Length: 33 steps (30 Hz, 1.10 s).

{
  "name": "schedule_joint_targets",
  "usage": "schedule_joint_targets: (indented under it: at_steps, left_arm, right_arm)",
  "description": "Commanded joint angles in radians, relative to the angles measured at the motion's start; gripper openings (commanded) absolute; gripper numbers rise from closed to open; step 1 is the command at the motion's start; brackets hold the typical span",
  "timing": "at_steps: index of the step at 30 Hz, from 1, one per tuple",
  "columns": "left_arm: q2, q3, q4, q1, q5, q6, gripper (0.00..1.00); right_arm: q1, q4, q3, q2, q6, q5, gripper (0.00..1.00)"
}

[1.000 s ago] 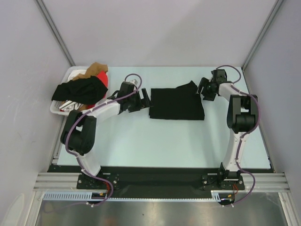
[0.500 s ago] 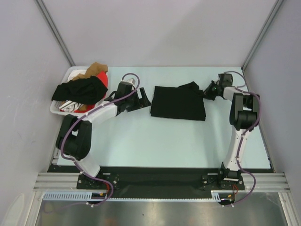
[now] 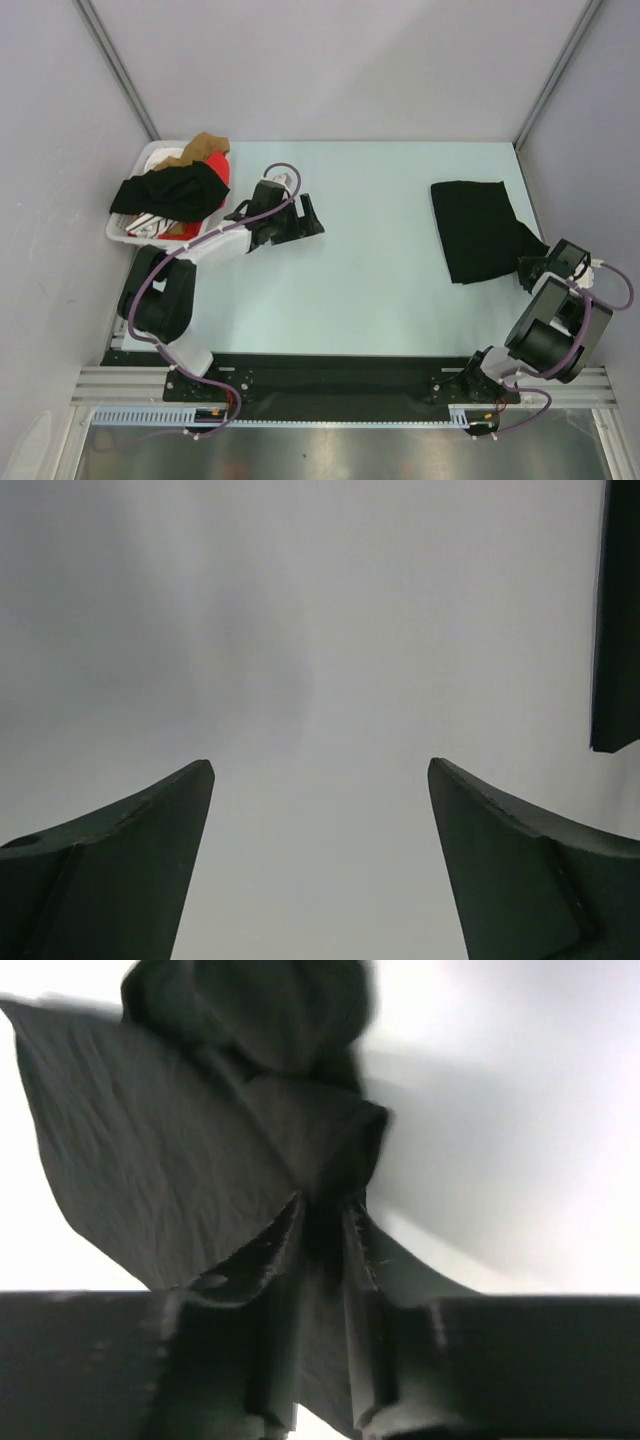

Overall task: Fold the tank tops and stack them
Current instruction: Neatly place the folded tank top to the corner

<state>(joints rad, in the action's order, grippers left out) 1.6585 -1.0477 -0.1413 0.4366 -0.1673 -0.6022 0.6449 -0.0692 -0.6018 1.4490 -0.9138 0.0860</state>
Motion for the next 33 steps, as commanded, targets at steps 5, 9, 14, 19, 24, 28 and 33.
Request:
schedule_joint_targets:
  at_steps: [5,9,14,19,24,28,33]
  left_arm:
    - [-0.098,0.025,-0.004,0.014,0.038,0.007,0.94]
    - [-0.154,0.034,-0.033,0.011,0.095,-0.002,0.95]
    - [-0.206,-0.026,-0.158,0.007,0.231,0.002,0.96]
    - [-0.258,-0.096,-0.265,-0.033,0.342,0.021,0.98]
    - [-0.253,-0.199,-0.381,-0.174,0.408,0.044,0.98]
    - [-0.23,-0.329,-0.506,-0.26,0.529,0.058,1.0]
    - [-0.204,-0.423,-0.56,-0.43,0.503,0.05,1.0]
  right_arm:
    - [0.079,0.097,-0.056,0.033,0.001,-0.017,0.74]
    - [0.079,0.172,-0.03,-0.172,0.026,-0.157,0.86]
    - [-0.034,0.425,-0.137,-0.378,0.099,-0.417,1.0]
    - [-0.105,0.473,-0.188,-0.535,0.154,-0.37,0.97]
    - [-0.353,0.44,-0.207,-0.547,0.222,-0.31,0.91]
    - [-0.522,0.424,-0.222,-0.487,0.262,-0.302,0.91]
    - [-0.712,0.381,-0.216,-0.398,0.274,-0.302,0.91]
